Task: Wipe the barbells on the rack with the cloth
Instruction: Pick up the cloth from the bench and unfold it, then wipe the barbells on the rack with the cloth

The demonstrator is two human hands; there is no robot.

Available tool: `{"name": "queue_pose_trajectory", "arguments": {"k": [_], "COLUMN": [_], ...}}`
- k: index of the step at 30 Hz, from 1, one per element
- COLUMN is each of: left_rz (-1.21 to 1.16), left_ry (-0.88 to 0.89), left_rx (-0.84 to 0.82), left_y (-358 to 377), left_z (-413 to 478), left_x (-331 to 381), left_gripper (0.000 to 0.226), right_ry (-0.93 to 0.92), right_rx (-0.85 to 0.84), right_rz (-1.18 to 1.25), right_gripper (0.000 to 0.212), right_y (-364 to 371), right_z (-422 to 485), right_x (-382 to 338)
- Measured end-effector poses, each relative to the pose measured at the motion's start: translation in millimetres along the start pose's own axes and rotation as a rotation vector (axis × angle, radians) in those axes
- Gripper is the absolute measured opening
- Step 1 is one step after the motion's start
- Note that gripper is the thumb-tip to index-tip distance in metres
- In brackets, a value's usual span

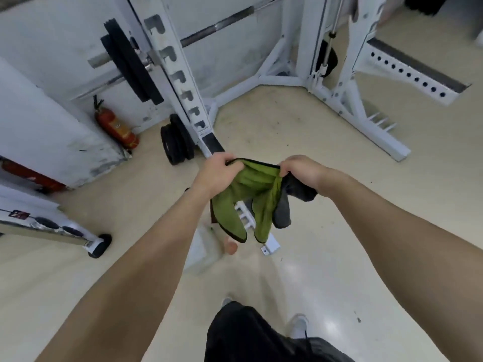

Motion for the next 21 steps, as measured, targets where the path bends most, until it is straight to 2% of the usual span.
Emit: {"name": "queue_pose_trajectory", "arguments": {"k": [1,6,9,12,16,17,20,21], "left_rz": [0.02,0.058,0.084,0.052,-0.08,-0.105,-0.139,-0.148], "left_ry": [0.023,0.106,0.115,0.101,0.094,0.098,0.101,0.11], "left_rx": [-0.001,-0.075,-0.138,-0.183,-0.202,-0.209,-0.189,-0.178], "left_y": [10,61,89,106,107,104,85,76], "left_z": [11,73,123,181,265,284,333,345], "left_x": [28,145,194,238,290,305,346,359], "left_gripper": [0.03,0.021,0.029,0.034,0.039,0.033,0.028,0.031], "right_ry": [-0.01,0.031,0.047,-0.027,-0.007,0.019,0.093,0.103], "right_rx": [0.04,0.206,0.271,0.256,0.153,0.11,0.026,0.016], "right_rz": [-0.004,-0.076,-0.07,0.006,0.03,-0.007,-0.214,-0.305], "right_gripper": [0.007,0.009,0.013,0.033,0.035,0.044,0.105,0.116], "right_y": [-27,-159,-232,-299,-383,-402,-447,-462], "right_z": [-9,-26,-23,-8,26,37,68,79], "right_x": [3,27,37,30,2,-4,-25,-33]}}
Point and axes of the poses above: each hand's wrist, its own z-axis towards the middle knuckle, its own y-axis out of the palm, x = y × z, the point moved 6 cm from there along z, towards the middle knuckle, and after that the axes turned 11 degrees about -x, right-handed, at the moved point
